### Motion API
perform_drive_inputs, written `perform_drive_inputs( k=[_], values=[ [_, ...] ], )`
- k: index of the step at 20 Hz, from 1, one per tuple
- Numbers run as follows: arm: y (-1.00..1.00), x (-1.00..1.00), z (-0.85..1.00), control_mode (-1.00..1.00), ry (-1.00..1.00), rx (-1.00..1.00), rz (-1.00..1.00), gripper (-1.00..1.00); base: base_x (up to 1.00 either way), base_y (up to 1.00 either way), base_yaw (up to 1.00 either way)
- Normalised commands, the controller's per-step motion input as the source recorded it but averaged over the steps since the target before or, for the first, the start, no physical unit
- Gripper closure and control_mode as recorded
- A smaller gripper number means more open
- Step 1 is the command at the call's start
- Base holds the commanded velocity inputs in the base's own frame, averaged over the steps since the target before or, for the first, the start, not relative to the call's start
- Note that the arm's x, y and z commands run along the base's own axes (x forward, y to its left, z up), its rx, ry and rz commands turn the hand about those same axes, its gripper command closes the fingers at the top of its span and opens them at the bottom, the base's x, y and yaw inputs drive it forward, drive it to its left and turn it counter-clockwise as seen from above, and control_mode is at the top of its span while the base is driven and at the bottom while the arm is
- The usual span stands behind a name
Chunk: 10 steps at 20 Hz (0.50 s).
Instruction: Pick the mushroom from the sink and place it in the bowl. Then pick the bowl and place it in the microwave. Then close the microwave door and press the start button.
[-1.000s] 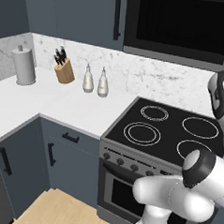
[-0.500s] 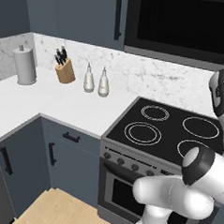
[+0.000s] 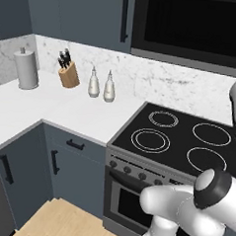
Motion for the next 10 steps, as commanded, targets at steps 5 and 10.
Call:
perform_drive_inputs(
  k=[5,10],
  values=[
    [0.01,-0.82,0.00,-1.00,-0.21,0.00,0.00,1.00,0.00,0.00,0.00],
    [0.08,-0.73,0.00,-1.00,-0.24,0.00,0.00,1.00,0.00,0.00,0.00]
  ],
)
